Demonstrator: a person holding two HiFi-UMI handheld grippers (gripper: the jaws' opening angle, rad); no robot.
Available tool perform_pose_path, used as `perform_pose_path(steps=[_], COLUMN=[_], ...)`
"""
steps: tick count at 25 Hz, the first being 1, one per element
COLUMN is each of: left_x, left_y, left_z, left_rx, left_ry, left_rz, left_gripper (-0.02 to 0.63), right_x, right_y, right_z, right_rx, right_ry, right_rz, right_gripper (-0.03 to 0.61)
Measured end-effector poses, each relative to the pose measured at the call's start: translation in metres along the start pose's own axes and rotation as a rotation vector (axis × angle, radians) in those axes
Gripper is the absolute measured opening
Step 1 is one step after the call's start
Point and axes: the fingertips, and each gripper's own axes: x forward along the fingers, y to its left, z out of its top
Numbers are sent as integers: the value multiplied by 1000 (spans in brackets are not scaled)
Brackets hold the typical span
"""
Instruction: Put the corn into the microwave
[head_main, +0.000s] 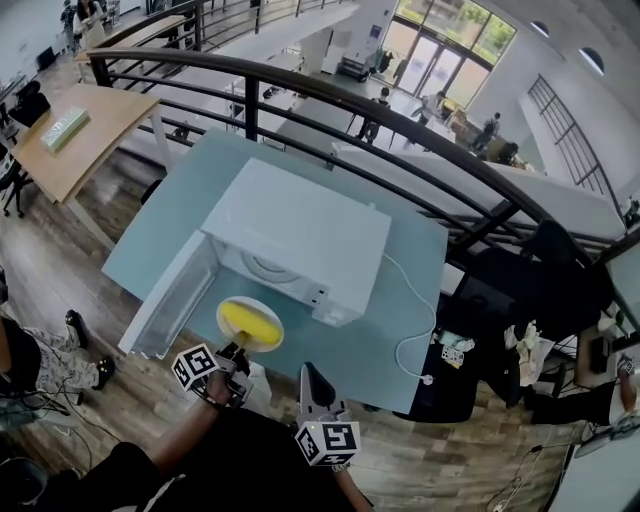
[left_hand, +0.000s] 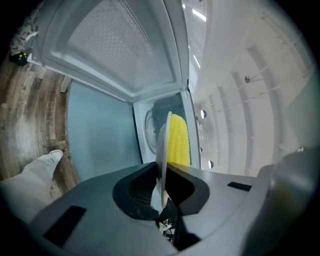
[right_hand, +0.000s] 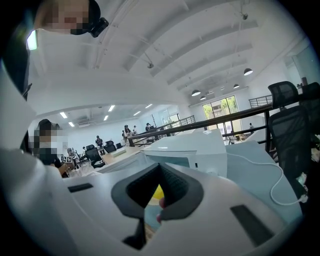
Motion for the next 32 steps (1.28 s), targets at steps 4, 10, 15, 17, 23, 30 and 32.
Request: perform_pose_path(steps=[4,10,15,17,23,30,32], left_x=[27,56,84,94,122,143,148], left_y=[-2,9,12,14,19,27,30], left_z=[14,30,41,45,54,65,68], left_rx=[5,8,19,13,13,-13,-21], left_ry=[0,17,29,30,39,35,32], left_rz=[-13,13,24,34,58,76,85], left_gripper=[29,29,29,29,29,31,31], right_x=[22,54,74,80,93,100,101], right_y=[1,5,3,2,-8,-13,-15], right_z=[3,6,11,11,12,10,10], right_rx=[-3,-10,-9,-8,15,31,41], right_ry=[7,22,24,29,27,25,24], right_rz=[-10,-4,-11,-17,-51,-70,-80], right_gripper=[9,9,9,9,9,9,9])
